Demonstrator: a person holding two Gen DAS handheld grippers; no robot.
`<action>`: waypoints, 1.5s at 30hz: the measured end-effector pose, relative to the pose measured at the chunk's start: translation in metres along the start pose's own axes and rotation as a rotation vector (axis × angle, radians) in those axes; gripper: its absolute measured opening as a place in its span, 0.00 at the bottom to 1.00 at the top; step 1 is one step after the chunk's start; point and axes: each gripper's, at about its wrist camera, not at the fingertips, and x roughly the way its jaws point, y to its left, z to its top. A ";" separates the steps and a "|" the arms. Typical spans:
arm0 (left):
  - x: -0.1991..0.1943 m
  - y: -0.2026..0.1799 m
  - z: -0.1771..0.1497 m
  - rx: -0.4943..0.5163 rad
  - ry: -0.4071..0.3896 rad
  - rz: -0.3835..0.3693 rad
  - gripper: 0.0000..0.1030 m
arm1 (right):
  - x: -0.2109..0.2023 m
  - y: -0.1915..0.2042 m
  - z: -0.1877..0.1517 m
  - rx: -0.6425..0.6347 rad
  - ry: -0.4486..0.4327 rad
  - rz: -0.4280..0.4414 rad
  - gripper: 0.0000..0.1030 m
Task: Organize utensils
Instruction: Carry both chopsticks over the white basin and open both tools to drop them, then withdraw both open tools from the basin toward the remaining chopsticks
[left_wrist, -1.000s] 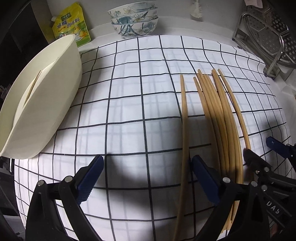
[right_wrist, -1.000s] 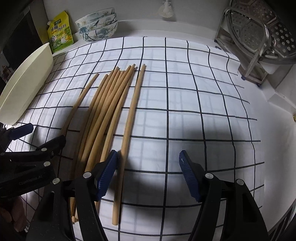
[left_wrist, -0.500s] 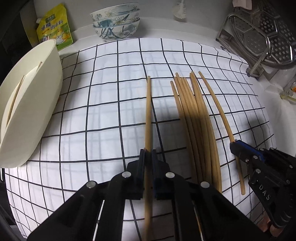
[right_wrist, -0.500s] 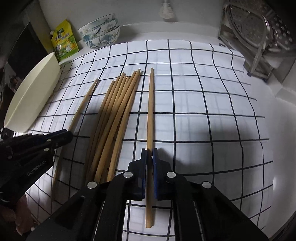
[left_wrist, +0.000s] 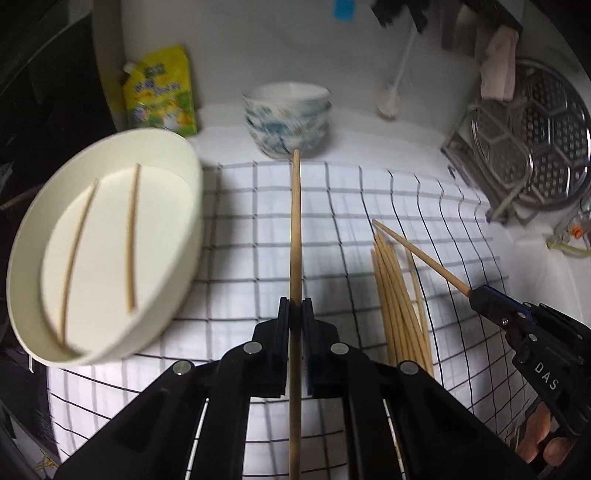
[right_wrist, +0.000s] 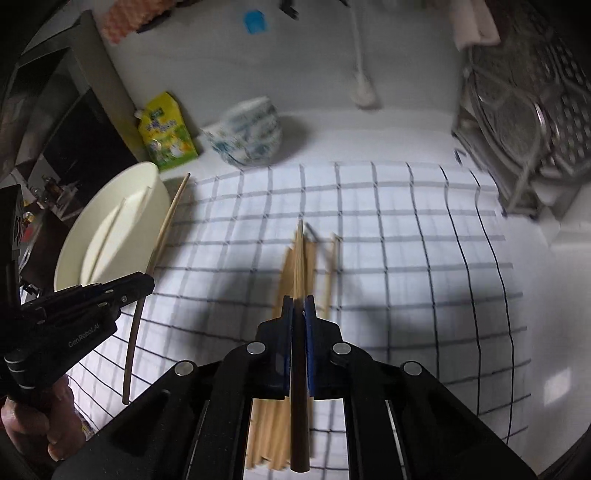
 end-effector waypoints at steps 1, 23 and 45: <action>-0.006 0.009 0.003 -0.011 -0.012 0.002 0.07 | 0.000 0.009 0.006 -0.012 -0.011 0.008 0.06; -0.019 0.200 0.038 -0.163 -0.020 0.165 0.07 | 0.093 0.217 0.086 -0.184 -0.002 0.180 0.06; -0.016 0.249 0.040 -0.197 -0.015 0.188 0.55 | 0.107 0.241 0.075 -0.192 0.035 0.109 0.24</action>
